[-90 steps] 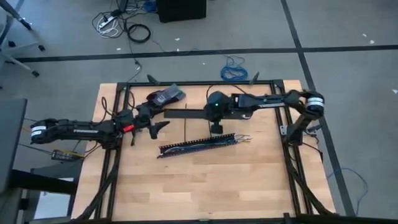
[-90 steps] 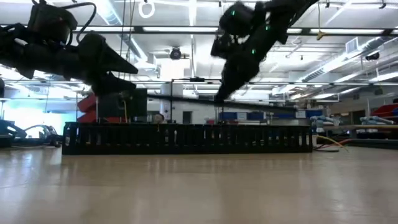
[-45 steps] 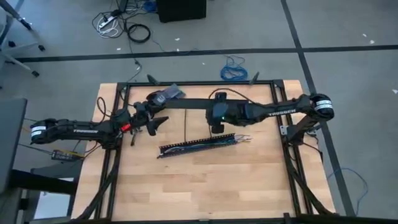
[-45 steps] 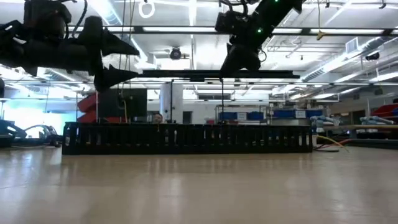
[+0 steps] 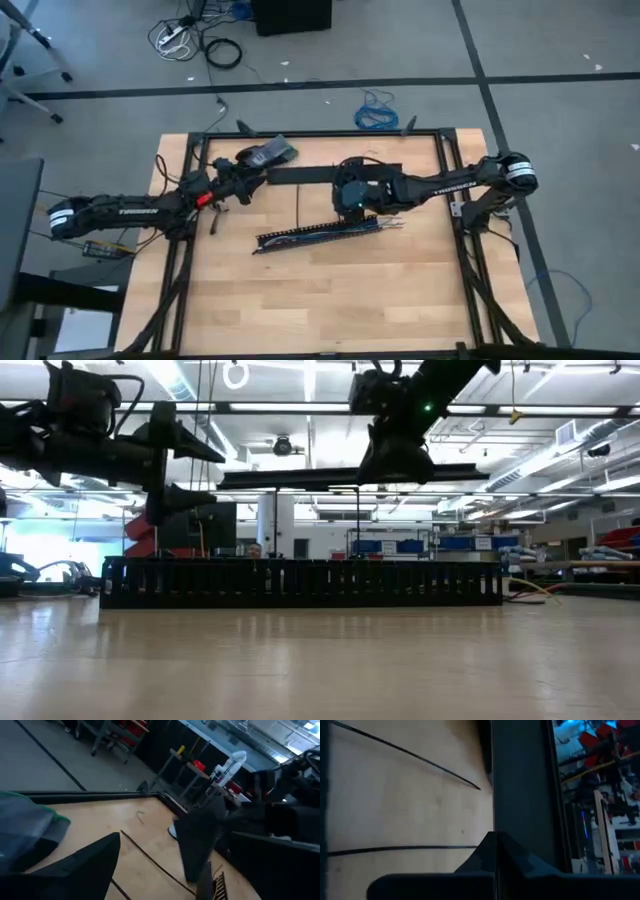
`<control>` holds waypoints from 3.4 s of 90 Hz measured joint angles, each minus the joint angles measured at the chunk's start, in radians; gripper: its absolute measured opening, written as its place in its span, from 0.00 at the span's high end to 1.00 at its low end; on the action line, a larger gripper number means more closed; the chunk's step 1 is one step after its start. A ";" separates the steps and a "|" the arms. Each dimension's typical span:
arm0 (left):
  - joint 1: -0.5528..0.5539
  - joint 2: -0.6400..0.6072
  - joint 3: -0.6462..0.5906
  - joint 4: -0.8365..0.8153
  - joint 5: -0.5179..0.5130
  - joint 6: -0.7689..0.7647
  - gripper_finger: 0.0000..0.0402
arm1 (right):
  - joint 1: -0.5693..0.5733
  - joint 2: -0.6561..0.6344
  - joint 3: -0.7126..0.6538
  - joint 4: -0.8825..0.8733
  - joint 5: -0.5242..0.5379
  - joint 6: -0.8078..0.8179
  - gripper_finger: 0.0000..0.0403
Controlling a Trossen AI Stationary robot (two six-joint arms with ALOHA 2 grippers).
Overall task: Ziptie cables
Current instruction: Close the black cable duct
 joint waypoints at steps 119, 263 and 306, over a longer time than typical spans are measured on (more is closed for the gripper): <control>0.000 0.003 0.000 0.033 0.198 0.069 0.80 | -0.030 -0.001 0.000 0.066 -0.187 0.002 1.00; -0.088 0.096 0.294 -0.231 0.170 0.791 1.00 | -0.250 0.010 0.000 0.241 -0.788 0.321 0.42; -0.168 0.151 0.339 -0.215 0.196 0.792 1.00 | -0.234 0.155 0.002 0.281 -0.652 0.230 0.57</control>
